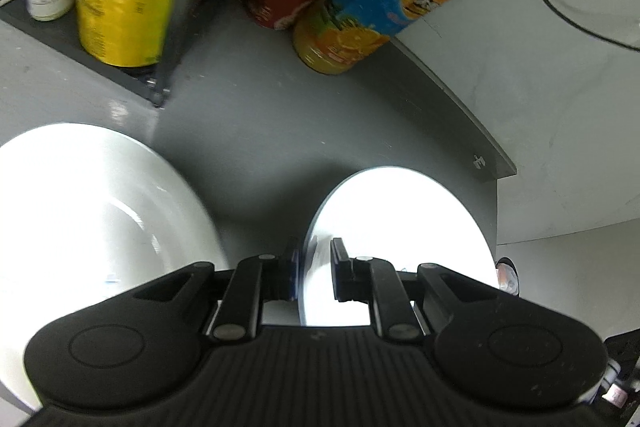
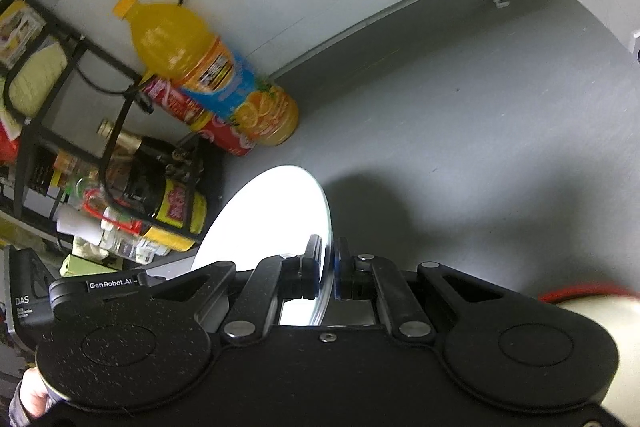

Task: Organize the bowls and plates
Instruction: 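Carry the 'BAKERY' plate with both grippers onto the 'Sweet' plate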

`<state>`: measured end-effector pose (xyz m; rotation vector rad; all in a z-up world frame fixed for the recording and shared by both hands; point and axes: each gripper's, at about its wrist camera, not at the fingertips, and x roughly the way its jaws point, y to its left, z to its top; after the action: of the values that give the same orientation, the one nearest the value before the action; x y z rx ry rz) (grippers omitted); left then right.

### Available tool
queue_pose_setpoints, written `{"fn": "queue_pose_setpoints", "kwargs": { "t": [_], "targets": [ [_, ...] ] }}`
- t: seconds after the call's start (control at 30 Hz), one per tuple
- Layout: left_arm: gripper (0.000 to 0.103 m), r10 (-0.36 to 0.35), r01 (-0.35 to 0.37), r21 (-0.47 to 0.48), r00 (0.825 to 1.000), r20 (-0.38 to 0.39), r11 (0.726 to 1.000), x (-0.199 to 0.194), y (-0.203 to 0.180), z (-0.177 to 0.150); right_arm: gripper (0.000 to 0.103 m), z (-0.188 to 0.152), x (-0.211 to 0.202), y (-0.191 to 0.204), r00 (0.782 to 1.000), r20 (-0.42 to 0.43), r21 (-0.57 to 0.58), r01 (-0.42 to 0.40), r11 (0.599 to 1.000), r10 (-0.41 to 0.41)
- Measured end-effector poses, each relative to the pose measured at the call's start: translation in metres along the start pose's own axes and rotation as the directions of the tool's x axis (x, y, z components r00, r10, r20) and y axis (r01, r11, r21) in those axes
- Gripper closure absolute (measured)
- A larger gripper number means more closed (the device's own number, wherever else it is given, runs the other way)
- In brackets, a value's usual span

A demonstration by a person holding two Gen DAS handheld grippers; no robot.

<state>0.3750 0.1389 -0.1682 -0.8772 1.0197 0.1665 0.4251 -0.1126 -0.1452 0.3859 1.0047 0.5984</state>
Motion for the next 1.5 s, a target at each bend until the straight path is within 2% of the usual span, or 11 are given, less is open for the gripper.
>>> {"fn": "queue_pose_setpoints", "kwargs": {
  "t": [0.7,1.2,1.5],
  "targets": [
    [0.09,-0.007,0.007,-0.005,1.0,0.006,1.0,-0.061,0.093,-0.001,0.096,-0.073,0.018,0.068,1.0,-0.021,-0.013,0.019,1.0,-0.02],
    [0.09,0.036,-0.037,-0.018,0.999,-0.027,0.999,-0.07,0.14,-0.014,0.096,-0.114,0.035,0.084,0.997,-0.068,-0.014,0.04,0.999,-0.041],
    [0.09,0.069,-0.071,-0.05,0.997,-0.042,0.996,-0.064,0.161,-0.022,0.096,-0.124,0.046,0.095,0.993,-0.077,-0.065,0.089,0.994,-0.094]
  ]
}}
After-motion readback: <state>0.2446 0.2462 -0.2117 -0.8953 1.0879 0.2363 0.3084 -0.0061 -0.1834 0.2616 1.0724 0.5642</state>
